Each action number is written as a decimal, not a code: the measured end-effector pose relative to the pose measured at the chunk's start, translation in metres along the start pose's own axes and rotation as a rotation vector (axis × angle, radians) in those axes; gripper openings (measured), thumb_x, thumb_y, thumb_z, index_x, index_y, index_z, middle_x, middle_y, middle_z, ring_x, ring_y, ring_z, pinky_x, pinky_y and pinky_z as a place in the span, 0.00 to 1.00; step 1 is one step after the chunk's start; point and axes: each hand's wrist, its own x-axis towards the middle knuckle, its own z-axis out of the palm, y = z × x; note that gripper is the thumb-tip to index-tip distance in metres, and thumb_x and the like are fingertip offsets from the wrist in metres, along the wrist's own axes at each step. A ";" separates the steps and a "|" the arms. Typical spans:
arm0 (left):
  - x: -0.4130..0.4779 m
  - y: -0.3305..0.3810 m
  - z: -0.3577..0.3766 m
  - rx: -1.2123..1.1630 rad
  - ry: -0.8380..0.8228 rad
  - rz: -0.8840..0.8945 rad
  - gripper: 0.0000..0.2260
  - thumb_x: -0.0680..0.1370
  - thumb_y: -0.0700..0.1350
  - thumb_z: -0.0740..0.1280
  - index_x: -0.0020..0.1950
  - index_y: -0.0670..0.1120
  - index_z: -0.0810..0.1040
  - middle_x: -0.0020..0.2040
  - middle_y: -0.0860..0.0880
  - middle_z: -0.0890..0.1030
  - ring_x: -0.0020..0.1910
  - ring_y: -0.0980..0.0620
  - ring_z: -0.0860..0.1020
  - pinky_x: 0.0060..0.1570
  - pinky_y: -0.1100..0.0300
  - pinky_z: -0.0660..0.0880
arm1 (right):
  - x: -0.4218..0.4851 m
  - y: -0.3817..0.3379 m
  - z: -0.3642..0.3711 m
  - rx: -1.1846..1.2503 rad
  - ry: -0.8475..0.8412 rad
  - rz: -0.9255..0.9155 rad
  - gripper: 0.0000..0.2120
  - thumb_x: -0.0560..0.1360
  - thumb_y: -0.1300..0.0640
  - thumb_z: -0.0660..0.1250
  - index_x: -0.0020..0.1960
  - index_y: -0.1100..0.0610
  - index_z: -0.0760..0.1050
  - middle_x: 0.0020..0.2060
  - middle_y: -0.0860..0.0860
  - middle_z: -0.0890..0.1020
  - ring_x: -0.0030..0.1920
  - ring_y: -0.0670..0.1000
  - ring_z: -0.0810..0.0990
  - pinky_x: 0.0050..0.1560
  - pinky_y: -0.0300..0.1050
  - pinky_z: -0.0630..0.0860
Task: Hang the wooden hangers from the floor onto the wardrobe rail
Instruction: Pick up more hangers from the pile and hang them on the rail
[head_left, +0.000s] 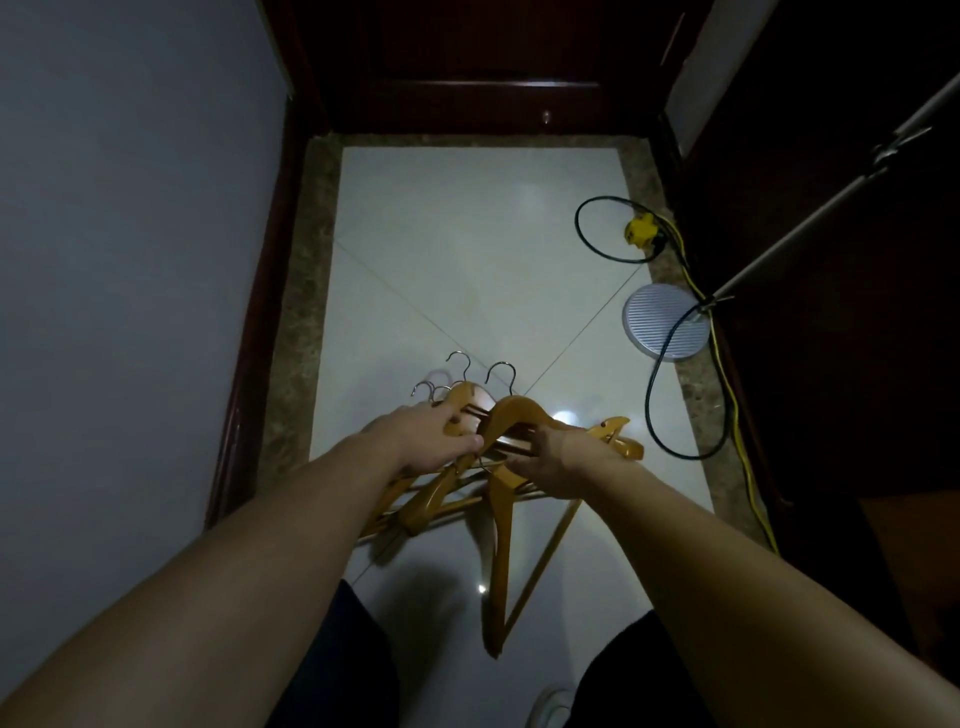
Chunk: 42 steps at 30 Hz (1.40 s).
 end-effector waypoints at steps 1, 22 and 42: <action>0.008 -0.004 0.004 -0.009 0.003 -0.004 0.37 0.71 0.73 0.57 0.76 0.57 0.64 0.71 0.44 0.73 0.66 0.40 0.74 0.64 0.41 0.73 | 0.005 0.000 0.005 0.009 0.004 0.005 0.26 0.77 0.37 0.63 0.69 0.50 0.71 0.60 0.52 0.80 0.59 0.55 0.79 0.61 0.56 0.77; 0.127 -0.058 0.143 -0.239 -0.024 -0.141 0.32 0.73 0.66 0.68 0.71 0.51 0.71 0.70 0.45 0.73 0.66 0.43 0.74 0.64 0.45 0.72 | 0.142 0.037 0.108 -0.215 0.125 -0.054 0.33 0.73 0.55 0.72 0.75 0.51 0.64 0.70 0.54 0.71 0.70 0.59 0.69 0.65 0.60 0.73; 0.135 -0.063 0.155 -0.470 -0.004 -0.140 0.16 0.72 0.41 0.75 0.53 0.52 0.71 0.42 0.54 0.75 0.42 0.54 0.75 0.42 0.59 0.70 | 0.163 0.056 0.114 -0.280 0.193 -0.105 0.34 0.74 0.55 0.72 0.75 0.51 0.59 0.70 0.55 0.71 0.67 0.60 0.72 0.66 0.66 0.70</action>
